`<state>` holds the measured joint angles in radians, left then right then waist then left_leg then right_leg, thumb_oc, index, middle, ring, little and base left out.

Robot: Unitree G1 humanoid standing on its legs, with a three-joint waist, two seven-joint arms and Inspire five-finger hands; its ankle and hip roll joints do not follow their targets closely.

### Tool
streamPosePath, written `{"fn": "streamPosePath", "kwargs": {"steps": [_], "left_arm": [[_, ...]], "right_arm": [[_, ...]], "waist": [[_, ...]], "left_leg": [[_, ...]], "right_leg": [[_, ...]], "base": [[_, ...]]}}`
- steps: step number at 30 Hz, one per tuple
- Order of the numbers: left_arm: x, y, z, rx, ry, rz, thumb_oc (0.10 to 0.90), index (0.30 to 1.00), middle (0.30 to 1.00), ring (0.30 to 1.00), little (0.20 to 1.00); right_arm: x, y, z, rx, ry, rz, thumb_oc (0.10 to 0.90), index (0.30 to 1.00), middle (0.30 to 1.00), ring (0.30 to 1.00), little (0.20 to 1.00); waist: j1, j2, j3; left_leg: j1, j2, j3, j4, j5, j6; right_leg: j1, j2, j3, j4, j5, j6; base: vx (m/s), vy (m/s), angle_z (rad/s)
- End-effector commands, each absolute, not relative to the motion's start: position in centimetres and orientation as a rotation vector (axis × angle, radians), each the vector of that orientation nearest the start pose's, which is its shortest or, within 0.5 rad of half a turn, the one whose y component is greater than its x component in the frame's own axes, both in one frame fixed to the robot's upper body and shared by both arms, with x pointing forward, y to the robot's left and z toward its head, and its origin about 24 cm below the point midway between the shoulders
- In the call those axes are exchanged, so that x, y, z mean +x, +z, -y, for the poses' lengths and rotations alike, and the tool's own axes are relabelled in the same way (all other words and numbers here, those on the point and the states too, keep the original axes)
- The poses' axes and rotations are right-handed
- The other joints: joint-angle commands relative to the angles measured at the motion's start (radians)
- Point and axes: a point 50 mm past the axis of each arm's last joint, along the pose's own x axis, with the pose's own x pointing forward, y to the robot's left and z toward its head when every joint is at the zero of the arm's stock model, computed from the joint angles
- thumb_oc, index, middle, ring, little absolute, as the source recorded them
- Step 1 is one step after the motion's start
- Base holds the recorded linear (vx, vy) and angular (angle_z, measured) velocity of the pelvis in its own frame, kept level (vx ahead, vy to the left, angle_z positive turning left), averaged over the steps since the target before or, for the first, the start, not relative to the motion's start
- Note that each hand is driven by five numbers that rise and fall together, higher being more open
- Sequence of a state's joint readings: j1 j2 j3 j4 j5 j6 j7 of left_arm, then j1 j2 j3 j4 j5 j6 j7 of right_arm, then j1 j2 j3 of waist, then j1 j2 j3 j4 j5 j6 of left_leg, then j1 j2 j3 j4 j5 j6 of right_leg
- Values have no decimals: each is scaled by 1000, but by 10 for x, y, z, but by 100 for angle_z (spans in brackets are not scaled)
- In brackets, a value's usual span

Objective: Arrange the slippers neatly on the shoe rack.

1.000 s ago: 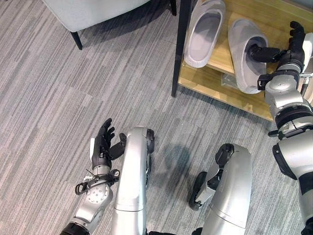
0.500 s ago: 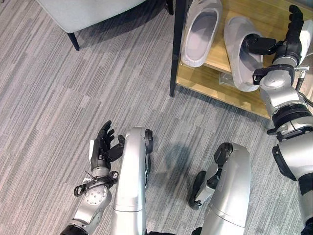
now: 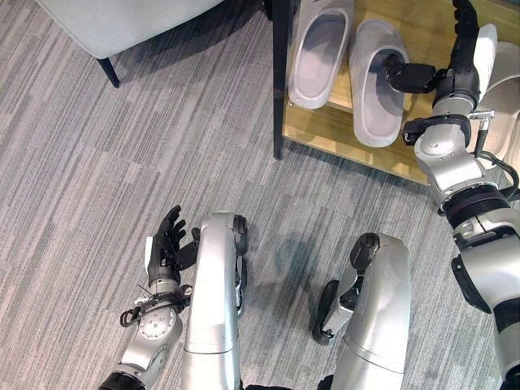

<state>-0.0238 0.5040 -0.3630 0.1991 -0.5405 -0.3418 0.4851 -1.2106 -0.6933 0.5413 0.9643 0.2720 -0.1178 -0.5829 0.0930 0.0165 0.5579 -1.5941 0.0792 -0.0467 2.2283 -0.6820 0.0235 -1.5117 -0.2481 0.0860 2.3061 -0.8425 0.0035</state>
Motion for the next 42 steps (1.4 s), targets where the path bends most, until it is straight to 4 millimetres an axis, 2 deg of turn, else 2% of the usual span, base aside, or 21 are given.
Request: {"fn": "streamPosePath", "kwargs": {"steps": [1,4,6,9,19,21,22,23,24,30,32,35,37,42], "left_arm": [[249,44,-187,-68,159,130,800,900,900,900,900],[249,44,-189,-67,168,129,800,900,900,900,900],[250,43,-190,-70,174,125,800,900,900,900,900],[251,40,-189,-77,183,112,800,900,900,900,900],[254,37,-191,-69,206,97,800,900,900,900,900],[254,36,-192,-70,207,91,800,900,900,900,900],[254,35,-194,-69,213,90,800,900,900,900,900],[254,35,-194,-69,212,90,800,900,900,900,900],[254,34,-192,-66,203,86,800,900,900,900,900],[252,32,-191,-69,200,78,800,900,900,900,900],[252,33,-190,-62,194,83,800,900,900,900,900],[252,33,-191,-59,195,83,800,900,900,900,900],[252,34,-190,-64,195,88,800,900,900,900,900],[253,35,-190,-58,190,90,800,900,900,900,900]], "right_arm": [[377,335,242,-533,-589,738,800,900,900,900,900],[372,336,237,-516,-550,782,800,900,900,900,900],[366,333,232,-440,-487,821,800,900,900,900,900],[355,327,235,-366,-464,871,800,900,900,900,900],[325,313,237,-236,-476,1006,800,900,900,900,900],[318,311,235,-290,-457,1032,800,900,900,900,900],[311,309,232,-388,-424,1052,800,900,900,900,900],[310,309,232,-389,-425,1051,800,900,900,900,900],[304,305,229,-462,-391,1062,800,900,900,900,900],[290,284,227,-577,-362,1051,800,900,900,900,900],[289,273,228,-647,-366,1021,800,900,900,900,900],[290,269,230,-684,-370,1003,800,900,900,900,900],[292,257,229,-733,-356,954,800,900,900,900,900],[300,243,227,-763,-350,897,800,900,900,900,900]], "waist": [[11,-17,-38],[6,-18,-38],[0,-20,-38],[-10,-26,-38],[-29,-27,-38],[-32,-29,-38],[-39,-34,-38],[-39,-34,-38],[-46,-39,-38],[-58,-50,-38],[-63,-55,-38],[-63,-55,-38],[-66,-55,-38],[-66,-54,-38]], "left_leg": [[24,-8,-54,7,-98,-9],[24,-8,-54,5,-96,-9],[24,-8,-53,4,-94,-10],[24,-9,-52,4,-95,-9],[24,-13,-49,1,-95,-3],[24,-13,-48,0,-94,-2],[24,-13,-48,-1,-94,-4],[24,-14,-48,-1,-94,-4],[24,-12,-49,-1,-94,-4],[24,-11,-52,-7,-94,-5],[24,-10,-51,-7,-95,-5],[24,-10,-52,-7,-95,-5],[24,-9,-54,-5,-96,-4],[24,-9,-55,-5,-95,-4]], "right_leg": [[-53,-1,9,-1,61,-65],[-54,0,10,0,61,-65],[-53,1,10,1,60,-64],[-56,3,10,3,58,-65],[-58,10,5,7,49,-68],[-58,11,6,9,47,-68],[-58,12,9,9,46,-68],[-58,12,9,10,46,-68],[-58,12,8,9,45,-67],[-58,13,8,3,46,-66],[-58,14,6,3,46,-66],[-58,15,7,4,46,-66],[-58,16,6,4,45,-66],[-58,18,5,4,44,-67]], "base": [[0,0,0],[0,0,0],[0,0,0],[0,0,0],[0,0,0],[0,0,0],[0,0,0],[0,0,0],[0,0,0],[0,0,0],[0,0,0],[0,0,0],[0,0,0],[0,0,0]]}}
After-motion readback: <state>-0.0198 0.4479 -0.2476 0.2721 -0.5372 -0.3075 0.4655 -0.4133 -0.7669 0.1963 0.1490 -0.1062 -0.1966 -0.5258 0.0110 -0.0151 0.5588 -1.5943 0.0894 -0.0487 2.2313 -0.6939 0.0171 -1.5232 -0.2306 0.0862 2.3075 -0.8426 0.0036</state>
